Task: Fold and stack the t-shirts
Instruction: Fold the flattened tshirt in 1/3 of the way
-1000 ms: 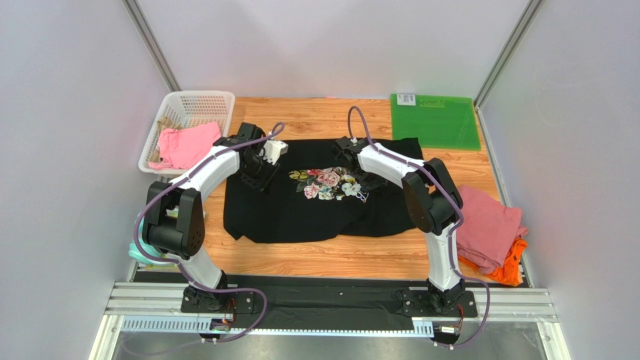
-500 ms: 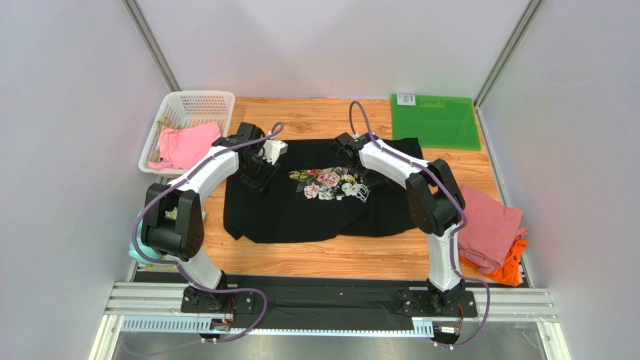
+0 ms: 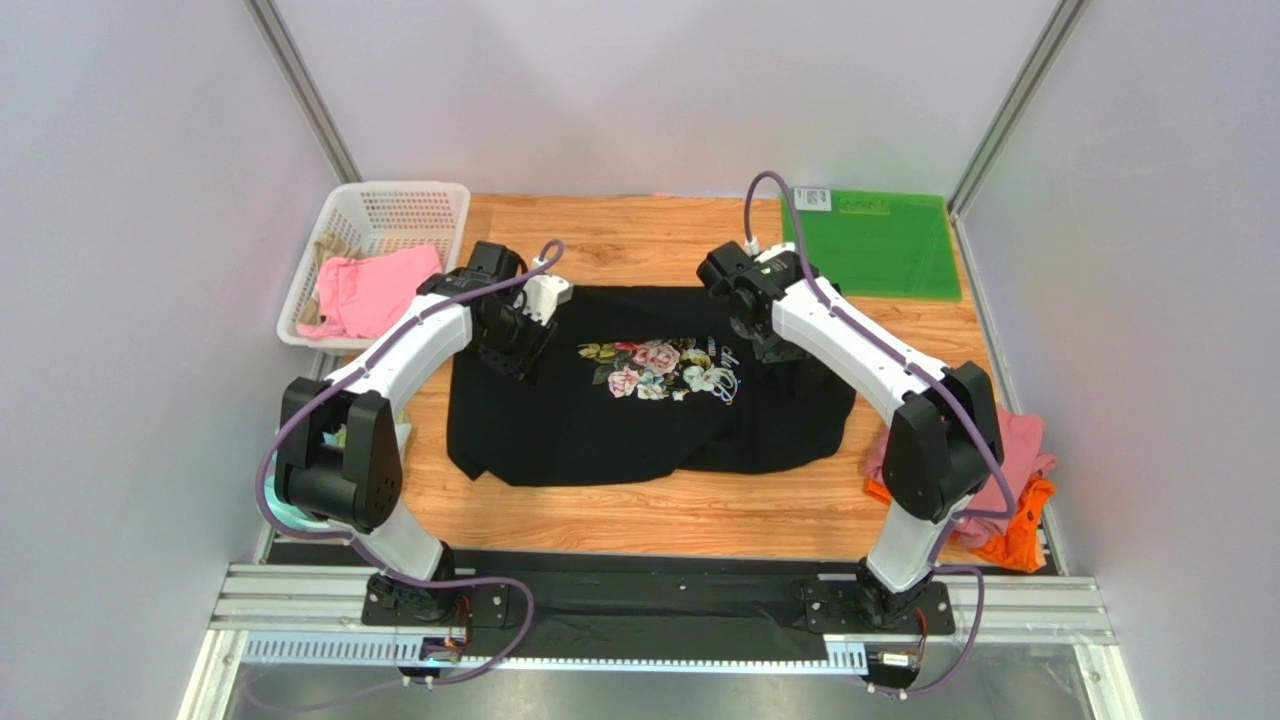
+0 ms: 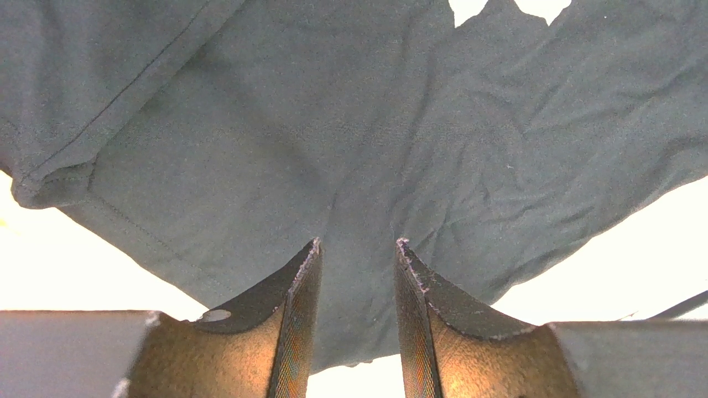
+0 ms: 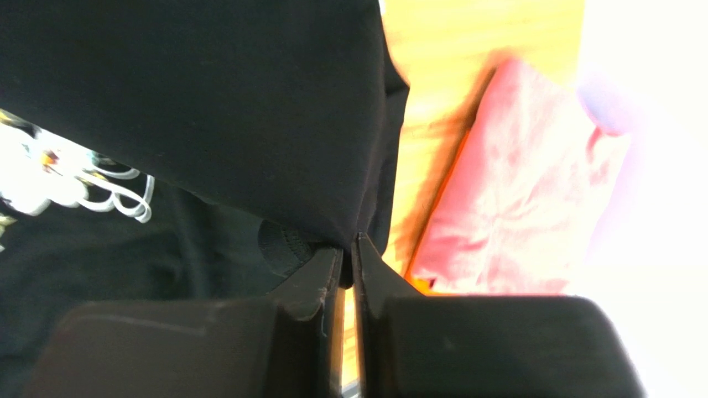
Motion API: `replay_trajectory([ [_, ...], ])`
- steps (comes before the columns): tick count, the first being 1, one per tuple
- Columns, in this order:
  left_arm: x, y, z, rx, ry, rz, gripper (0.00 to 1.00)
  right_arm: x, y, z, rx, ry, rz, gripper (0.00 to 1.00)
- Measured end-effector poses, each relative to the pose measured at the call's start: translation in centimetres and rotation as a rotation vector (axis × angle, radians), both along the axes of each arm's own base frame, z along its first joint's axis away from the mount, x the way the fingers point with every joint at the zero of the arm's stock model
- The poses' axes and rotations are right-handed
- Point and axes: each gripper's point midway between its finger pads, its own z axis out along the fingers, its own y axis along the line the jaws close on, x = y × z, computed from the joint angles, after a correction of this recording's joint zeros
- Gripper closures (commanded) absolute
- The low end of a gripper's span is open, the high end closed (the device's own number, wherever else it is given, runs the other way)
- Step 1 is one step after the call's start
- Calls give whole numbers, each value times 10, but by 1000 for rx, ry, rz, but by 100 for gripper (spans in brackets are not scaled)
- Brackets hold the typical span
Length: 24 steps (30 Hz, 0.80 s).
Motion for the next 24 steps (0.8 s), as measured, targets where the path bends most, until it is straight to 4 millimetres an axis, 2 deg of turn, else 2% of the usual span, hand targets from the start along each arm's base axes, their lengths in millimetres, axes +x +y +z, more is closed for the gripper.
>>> replay_trajectory([
  [5,0,0,7,-4,-22,0,56,-26,-7,-32,-16,120,-5,60],
  [7,1,0,9,-5,-29,1,56,-34,-10,-40,-23,154,-10,58],
  [9,1,0,10,-5,-30,1,56,-36,-11,-40,-26,166,-13,57],
  [13,0,0,10,-6,-30,1,56,-31,-3,-29,11,146,-18,57],
  [16,0,0,10,-5,-29,1,56,-26,17,-23,103,124,1,59],
  [20,0,0,10,-5,-29,1,56,-35,63,-28,229,137,96,64],
  [23,0,0,10,-5,-29,1,56,-43,94,-42,269,163,164,64],
  [24,0,1,10,-5,-29,1,56,-44,98,-48,266,174,173,65],
])
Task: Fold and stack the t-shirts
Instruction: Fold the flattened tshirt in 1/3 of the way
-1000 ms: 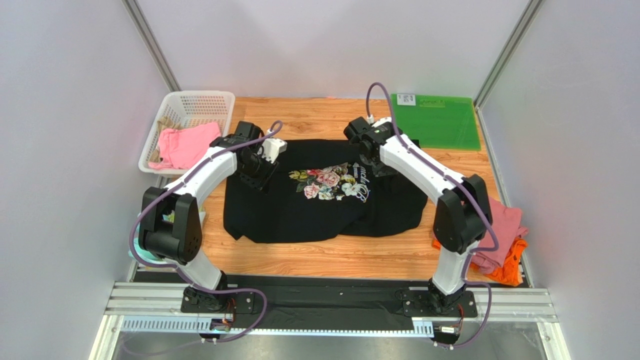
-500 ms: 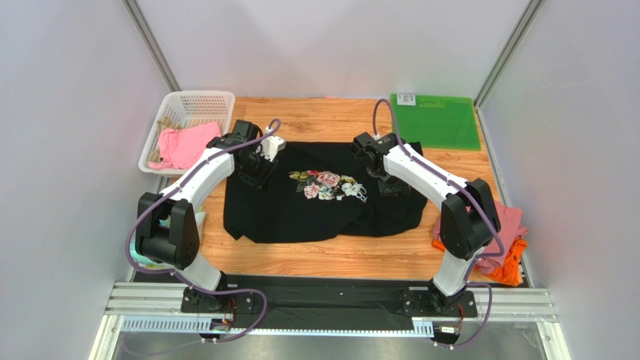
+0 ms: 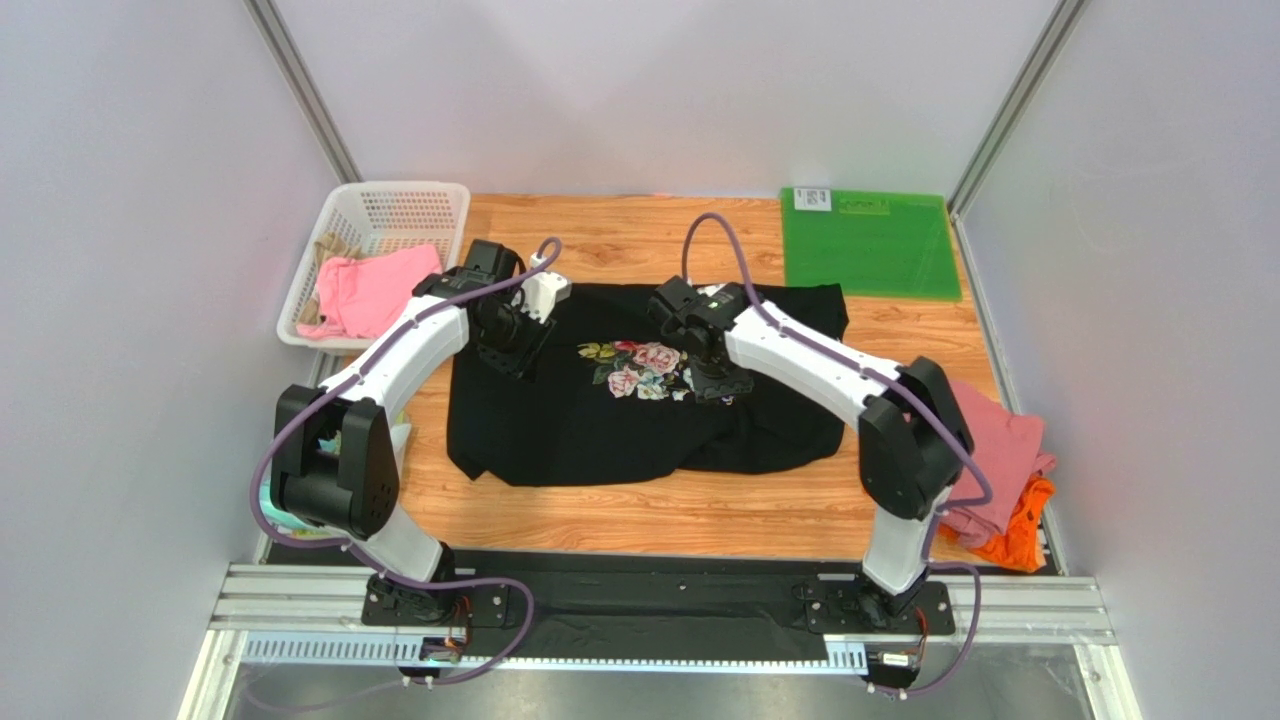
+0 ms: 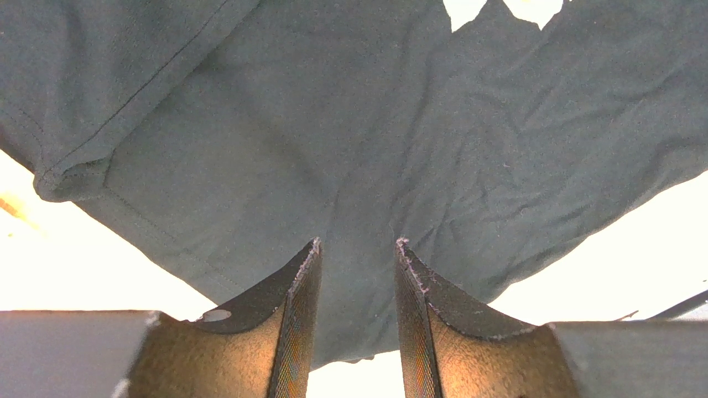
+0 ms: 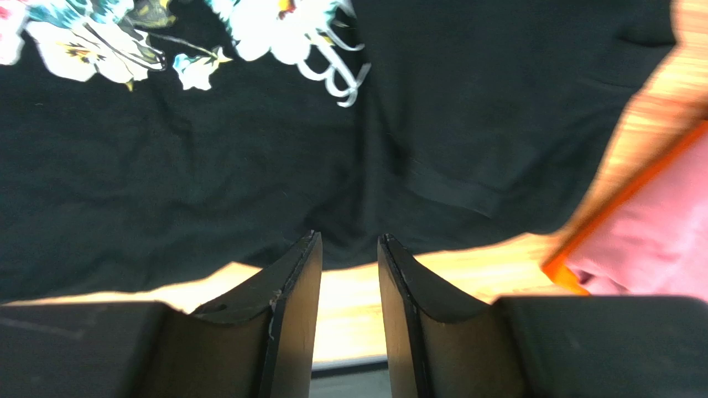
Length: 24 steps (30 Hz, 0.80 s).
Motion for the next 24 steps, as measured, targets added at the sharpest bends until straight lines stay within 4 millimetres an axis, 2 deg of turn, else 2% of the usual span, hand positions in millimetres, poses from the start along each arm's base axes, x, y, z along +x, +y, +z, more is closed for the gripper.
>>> replay_trajectory([
  [2,0,0,0,0,0,0,56,1,3,-17,-26,26,8,65],
  [6,0,0,0,1,1,0,56,12,-8,-52,-151,62,3,66],
  [10,-1,0,0,0,3,0,56,29,-15,-73,-268,57,-2,67],
  [14,-1,0,0,1,3,0,56,43,-20,-79,-343,24,-6,68],
  [24,-1,0,0,1,4,-1,57,65,-25,-70,-393,-37,-26,69],
])
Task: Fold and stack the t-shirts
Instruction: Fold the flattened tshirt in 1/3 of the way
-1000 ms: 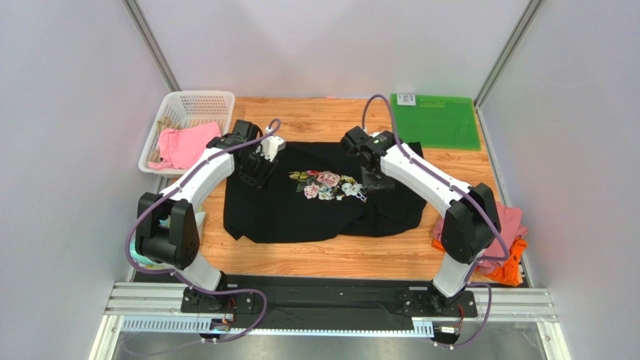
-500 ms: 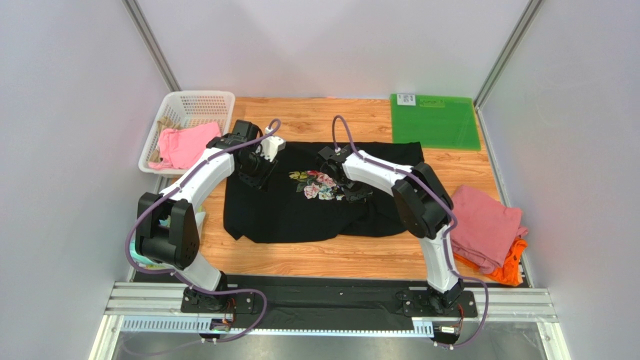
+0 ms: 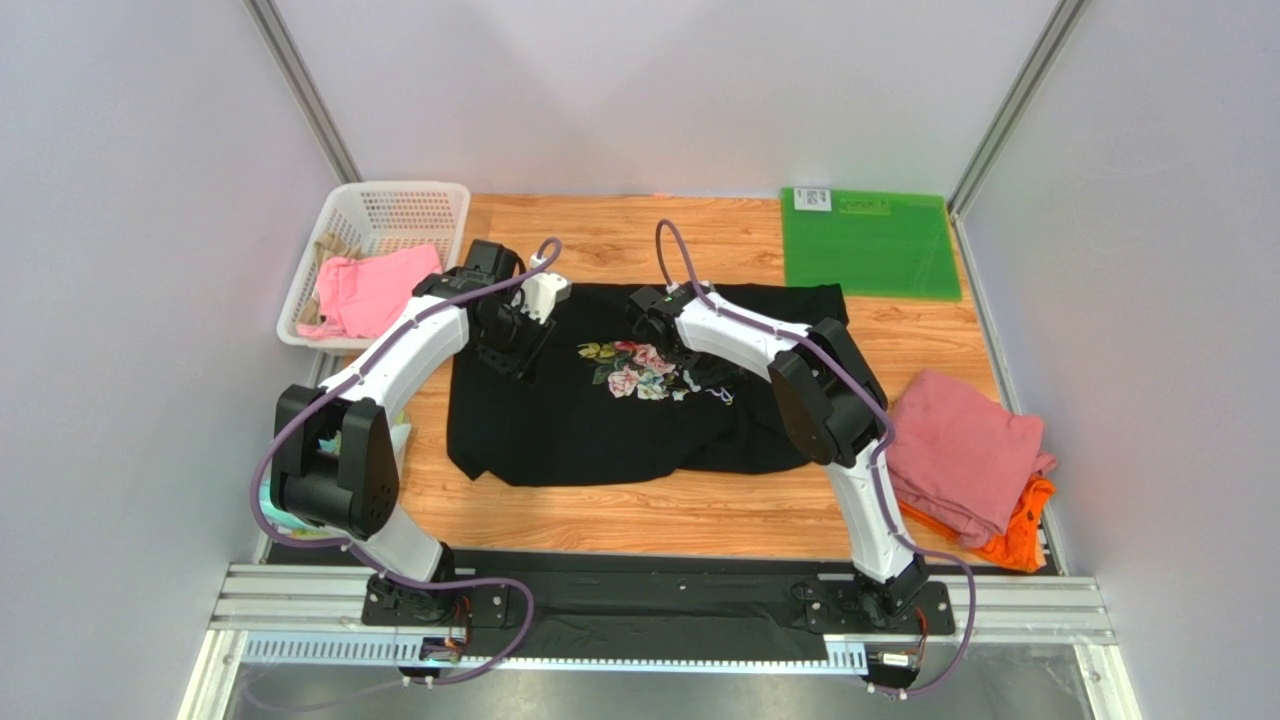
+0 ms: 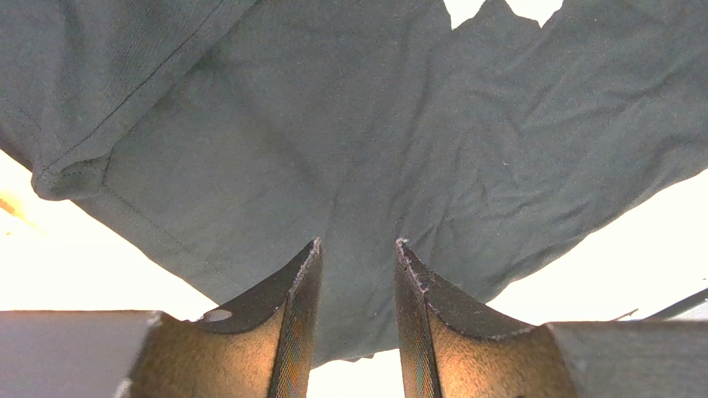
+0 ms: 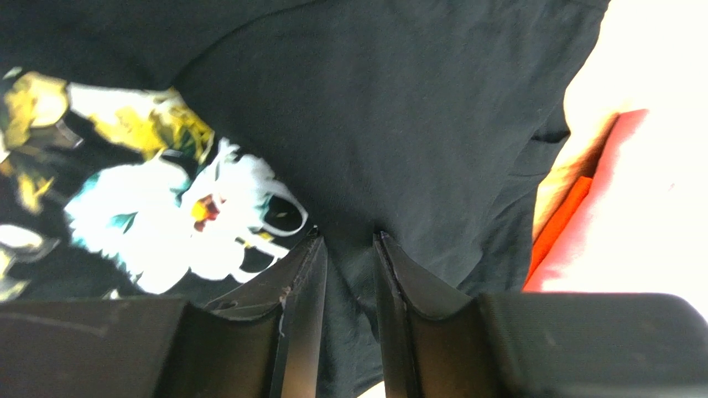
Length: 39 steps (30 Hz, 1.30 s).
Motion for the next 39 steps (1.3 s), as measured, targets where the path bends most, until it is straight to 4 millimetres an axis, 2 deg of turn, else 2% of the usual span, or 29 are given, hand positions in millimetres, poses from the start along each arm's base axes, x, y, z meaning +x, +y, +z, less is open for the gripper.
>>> replay_trajectory([
  [5,0,0,0,2,0,0,57,7,-7,-1,-11,1,-15,71],
  [8,0,1,0,6,-2,0,57,8,-11,-2,-16,5,-20,77],
  [13,0,2,0,10,-2,1,57,10,-16,-4,-22,12,-26,94],
  [18,0,2,0,12,-3,2,57,9,-15,-4,5,26,-31,96],
  [22,0,2,0,12,-2,1,57,10,-16,9,111,32,-59,99],
  [25,0,2,0,12,-2,1,57,15,-29,21,211,17,-118,100],
  [28,0,2,0,12,-2,2,57,28,-53,29,323,1,-214,98],
  [31,0,2,0,11,-2,2,57,39,-68,24,428,11,-283,97],
  [33,0,2,0,12,-2,2,57,36,-63,14,540,63,-304,96],
  [35,0,2,0,12,-2,2,57,29,-49,5,657,127,-303,96],
  [38,0,2,0,12,-1,2,57,11,-22,-4,836,245,-283,89],
  [39,0,2,0,12,-1,2,57,5,-11,-5,901,286,-268,82],
])
